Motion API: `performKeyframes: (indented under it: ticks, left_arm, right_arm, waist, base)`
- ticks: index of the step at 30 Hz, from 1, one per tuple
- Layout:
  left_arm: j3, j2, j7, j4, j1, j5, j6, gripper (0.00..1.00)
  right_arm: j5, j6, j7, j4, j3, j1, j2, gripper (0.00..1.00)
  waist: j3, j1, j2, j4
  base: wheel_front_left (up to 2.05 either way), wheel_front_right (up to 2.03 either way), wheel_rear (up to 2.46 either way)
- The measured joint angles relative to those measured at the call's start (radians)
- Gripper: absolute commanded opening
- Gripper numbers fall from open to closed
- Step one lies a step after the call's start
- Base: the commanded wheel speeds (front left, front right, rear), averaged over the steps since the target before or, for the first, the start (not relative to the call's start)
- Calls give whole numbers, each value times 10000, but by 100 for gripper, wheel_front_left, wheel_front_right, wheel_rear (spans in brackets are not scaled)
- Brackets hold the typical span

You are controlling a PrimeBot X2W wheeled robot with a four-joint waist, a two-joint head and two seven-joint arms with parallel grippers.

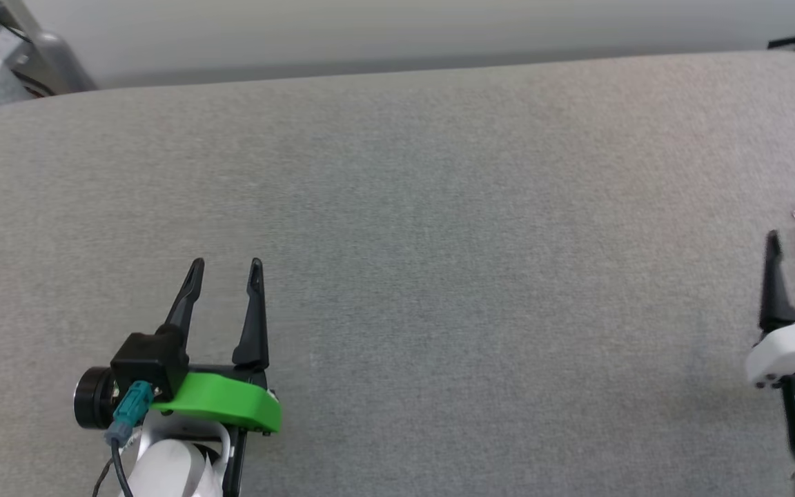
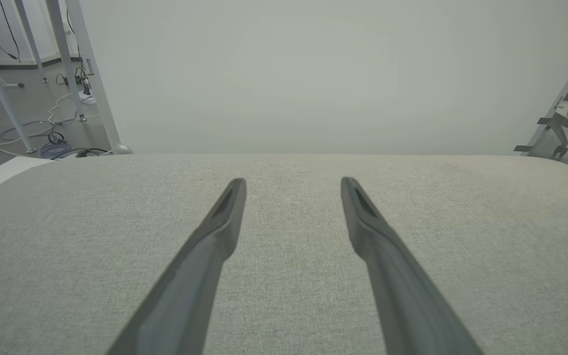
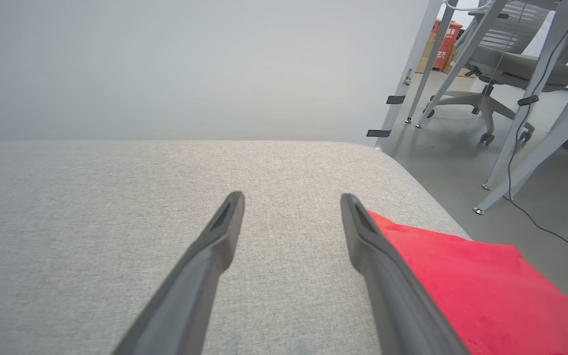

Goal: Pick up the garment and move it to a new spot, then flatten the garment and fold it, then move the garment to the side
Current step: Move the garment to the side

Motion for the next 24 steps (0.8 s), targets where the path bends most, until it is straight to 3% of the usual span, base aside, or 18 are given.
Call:
performKeyframes:
  ticks: [5,12,24]
  left_arm:
    - [238,-151,-54,251,267,-67,12,100]
    - [694,-270,-54,458,686,100,-184,100]
    - [874,-554,-54,773,1190,616,-623,100]
  right_arm:
    - [380,0,474,-1662,888,1064,522,100]
    - [763,0,848,-3344,1770,2427,780,100]
    - [903,0,1407,-4562,2188,3864,951,100]
  waist:
    - [-460,0,0,445]
    - [-1120,0,0,815]
    - [-1844,0,0,815]
  base:
    - [0,0,0]
    - [0,0,0]
    - [0,0,0]
